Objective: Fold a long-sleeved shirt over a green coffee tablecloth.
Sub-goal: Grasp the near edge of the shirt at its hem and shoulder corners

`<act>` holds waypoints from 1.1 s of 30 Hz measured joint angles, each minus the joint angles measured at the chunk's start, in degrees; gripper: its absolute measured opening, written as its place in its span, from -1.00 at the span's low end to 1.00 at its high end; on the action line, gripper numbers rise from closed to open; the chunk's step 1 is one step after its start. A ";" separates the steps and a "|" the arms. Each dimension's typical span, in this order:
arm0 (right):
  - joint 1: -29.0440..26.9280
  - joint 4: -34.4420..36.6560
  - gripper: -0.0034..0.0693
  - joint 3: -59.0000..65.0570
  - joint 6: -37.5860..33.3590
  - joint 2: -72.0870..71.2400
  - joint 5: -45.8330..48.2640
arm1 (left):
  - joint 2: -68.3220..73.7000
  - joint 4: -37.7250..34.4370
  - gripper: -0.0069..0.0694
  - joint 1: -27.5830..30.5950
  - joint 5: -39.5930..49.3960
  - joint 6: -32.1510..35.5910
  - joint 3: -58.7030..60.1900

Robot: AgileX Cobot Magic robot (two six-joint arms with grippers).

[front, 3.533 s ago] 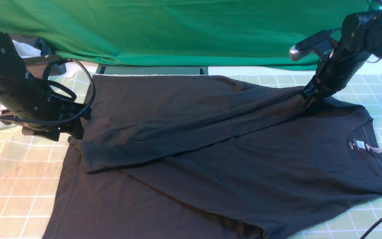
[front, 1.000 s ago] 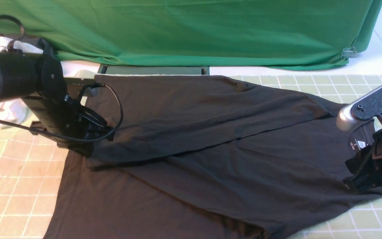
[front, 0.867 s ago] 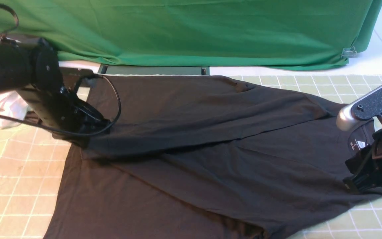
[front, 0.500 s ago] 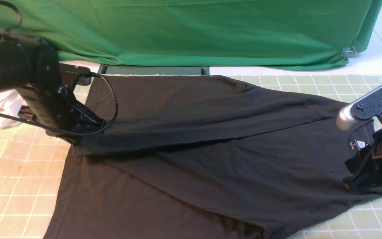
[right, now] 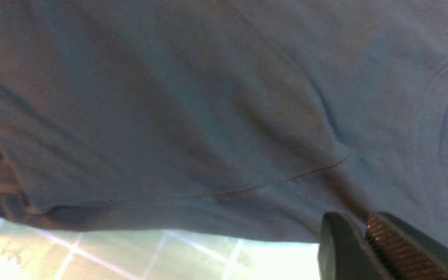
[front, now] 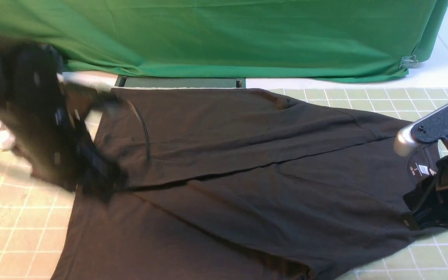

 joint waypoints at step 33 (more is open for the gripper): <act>0.00 10.99 -0.45 0.00 -10.05 -0.05 3.94 | -5.35 7.65 -0.54 -9.01 -7.90 15.69 25.92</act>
